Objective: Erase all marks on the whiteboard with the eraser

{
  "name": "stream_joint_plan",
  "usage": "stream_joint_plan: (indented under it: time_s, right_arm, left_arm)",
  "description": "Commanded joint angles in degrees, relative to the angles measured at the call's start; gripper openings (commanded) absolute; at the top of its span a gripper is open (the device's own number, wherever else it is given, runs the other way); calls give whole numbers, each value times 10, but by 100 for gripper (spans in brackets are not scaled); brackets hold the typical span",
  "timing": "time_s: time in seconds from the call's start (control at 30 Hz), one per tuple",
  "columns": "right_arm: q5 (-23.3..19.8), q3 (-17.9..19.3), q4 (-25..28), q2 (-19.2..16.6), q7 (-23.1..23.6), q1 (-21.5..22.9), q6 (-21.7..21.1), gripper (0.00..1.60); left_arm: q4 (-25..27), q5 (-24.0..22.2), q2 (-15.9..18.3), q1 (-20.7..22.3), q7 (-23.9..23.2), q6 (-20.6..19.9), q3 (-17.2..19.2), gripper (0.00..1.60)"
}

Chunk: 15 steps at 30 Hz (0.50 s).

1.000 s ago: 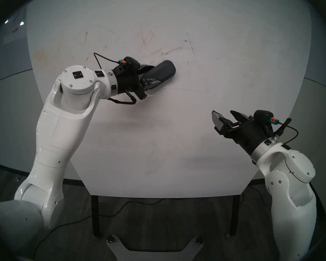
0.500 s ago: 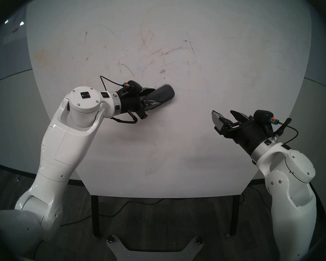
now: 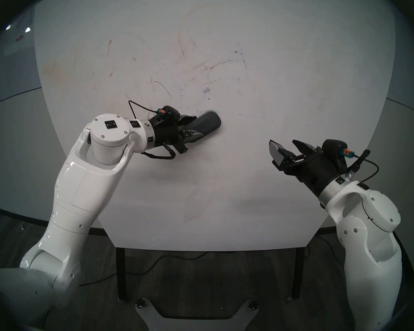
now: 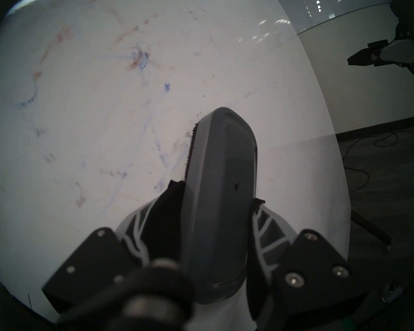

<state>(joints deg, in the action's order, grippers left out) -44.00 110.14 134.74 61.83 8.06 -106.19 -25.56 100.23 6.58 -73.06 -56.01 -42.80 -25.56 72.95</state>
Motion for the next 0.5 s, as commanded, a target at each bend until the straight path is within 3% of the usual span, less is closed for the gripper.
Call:
stream_joint_plan:
  time_s: [0.0,0.2,0.27,0.47]
  right_arm:
    - [0,1,9,-1,-1,5,1,160]
    - [0,1,8,-1,0,5,1,160]
    - [0,1,8,-1,0,5,1,160]
    - [0,1,6,-1,1,4,1,160]
  left_arm:
    - [-44,34,-27,67,47,-8,20,0]
    - [-17,40,-57,65,36,-3,40,0]
    - [-19,39,-57,87,26,-7,37,0]
    - [26,37,-72,76,8,-5,62,0]
